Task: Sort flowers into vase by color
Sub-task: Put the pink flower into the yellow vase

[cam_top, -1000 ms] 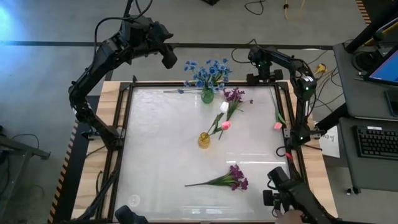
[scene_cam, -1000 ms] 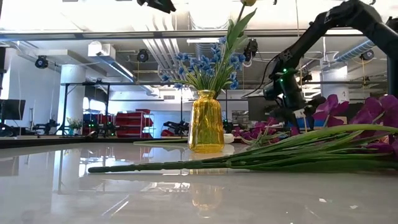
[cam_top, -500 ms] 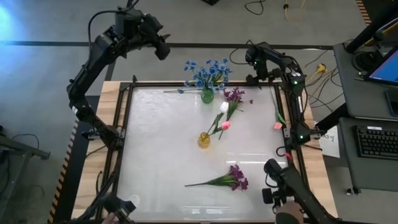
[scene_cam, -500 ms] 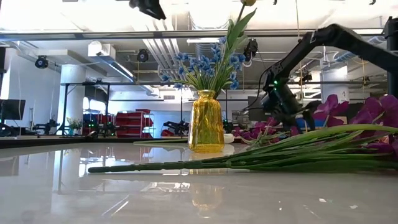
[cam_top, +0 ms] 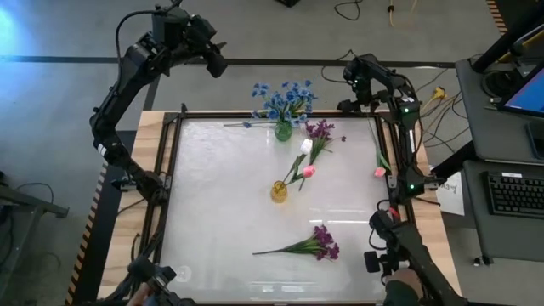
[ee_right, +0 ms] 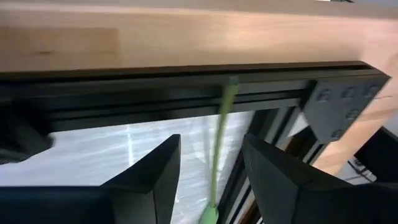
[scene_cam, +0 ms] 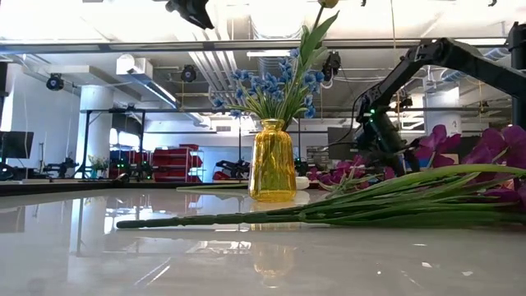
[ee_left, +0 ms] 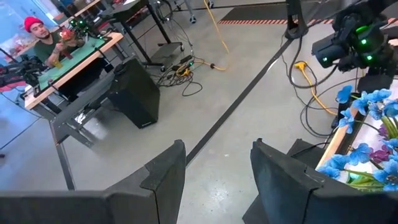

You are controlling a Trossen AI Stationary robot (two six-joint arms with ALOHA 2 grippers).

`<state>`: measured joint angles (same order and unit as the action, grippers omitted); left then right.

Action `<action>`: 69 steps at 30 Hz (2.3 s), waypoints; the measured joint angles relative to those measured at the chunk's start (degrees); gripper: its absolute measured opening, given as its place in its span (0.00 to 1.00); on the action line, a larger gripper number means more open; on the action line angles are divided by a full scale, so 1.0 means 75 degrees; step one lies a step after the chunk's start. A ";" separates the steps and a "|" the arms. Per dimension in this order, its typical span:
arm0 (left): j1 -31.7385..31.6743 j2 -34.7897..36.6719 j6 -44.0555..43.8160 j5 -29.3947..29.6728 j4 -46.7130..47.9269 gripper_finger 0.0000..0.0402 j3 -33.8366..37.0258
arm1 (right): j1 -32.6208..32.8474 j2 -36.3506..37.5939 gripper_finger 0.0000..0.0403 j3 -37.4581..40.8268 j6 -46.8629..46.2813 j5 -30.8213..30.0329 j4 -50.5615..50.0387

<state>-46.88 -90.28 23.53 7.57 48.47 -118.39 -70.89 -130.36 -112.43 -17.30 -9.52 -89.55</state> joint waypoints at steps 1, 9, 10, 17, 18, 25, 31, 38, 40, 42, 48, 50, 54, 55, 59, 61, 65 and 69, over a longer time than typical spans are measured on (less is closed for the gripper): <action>-0.0015 0.0000 -0.0001 0.0000 0.0000 0.41 0.0000 | 0.0012 -0.0030 0.40 0.0004 0.0026 -0.0046 0.0006; -0.0030 0.0000 -0.0001 0.0000 0.0001 0.41 0.0000 | 0.0003 -0.0199 0.32 -0.0060 0.0113 -0.0324 -0.0062; -0.0030 0.0000 -0.0001 0.0000 0.0003 0.41 0.0000 | 0.0011 -0.0200 0.31 -0.0060 0.0114 -0.0320 -0.0062; -0.0030 0.0000 -0.0025 0.0000 0.0003 0.41 0.0000 | 0.0014 -0.0208 0.19 -0.0051 0.0113 -0.0341 -0.0056; -0.0030 0.0000 -0.0027 0.0000 0.0003 0.41 0.0000 | 0.0014 -0.0208 0.16 -0.0044 0.0112 -0.0365 -0.0064; -0.0030 0.0000 -0.0062 0.0000 0.0003 0.41 0.0000 | 0.0029 -0.0208 0.03 0.0045 0.0189 -0.0474 -0.0021; -0.0030 0.0000 -0.0042 0.0000 0.0004 0.41 0.0000 | 0.0097 -0.0064 0.02 0.0015 0.0647 0.0143 -0.0030; -0.0030 0.0000 -0.0215 -0.0005 -0.0063 0.41 0.0000 | 0.0284 0.1630 0.02 -0.0081 0.0257 0.0724 -0.0008; -0.0027 0.0000 -0.0428 -0.0078 -0.0268 0.41 0.0000 | 0.0353 0.2249 0.02 -0.0096 0.0131 0.0739 0.0071; -0.0020 0.0000 -0.0582 -0.0297 -0.0450 0.41 0.0000 | 0.0433 0.2898 0.02 -0.0111 -0.0045 0.0735 0.0069; 0.0015 0.0000 -0.1065 -0.1392 -0.1115 0.41 -0.0002 | 0.0863 0.4344 0.02 -0.0113 -0.0723 0.0732 0.0297; 0.0056 -0.0003 -0.1267 -0.1744 -0.1253 0.41 -0.0071 | 0.1065 0.4716 0.02 -0.0113 -0.0765 0.0706 0.0295; 0.0246 -0.0005 -0.1552 -0.2474 -0.1338 0.41 -0.0366 | 0.1721 0.5355 0.02 -0.0107 -0.0960 0.0471 0.0300; 0.0314 0.0000 -0.1625 -0.2649 -0.1338 0.41 -0.0436 | 0.1926 0.5524 0.02 -0.0108 -0.1027 0.0366 0.0305; 0.0673 -0.0003 -0.1961 -0.3085 -0.1336 0.41 -0.0673 | 0.2736 0.6117 0.02 -0.0336 -0.1210 0.0173 0.0349; 0.0937 -0.0003 -0.2118 -0.3099 -0.1364 0.41 -0.0751 | 0.3145 0.6361 0.02 -0.0535 -0.1315 0.0013 0.0359; 0.1563 -0.0005 -0.2318 -0.3104 -0.1669 0.41 -0.0761 | 0.3953 0.6748 0.02 -0.1132 -0.1360 -0.0381 0.0406; 0.2227 -0.0167 -0.2439 -0.3110 -0.2361 0.41 -0.0761 | 0.4665 0.6914 0.02 -0.1938 -0.1213 -0.0496 0.0836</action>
<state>-30.18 -91.53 5.24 -15.75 30.76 -124.09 -35.90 -78.50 -126.96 -26.39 -13.24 -83.28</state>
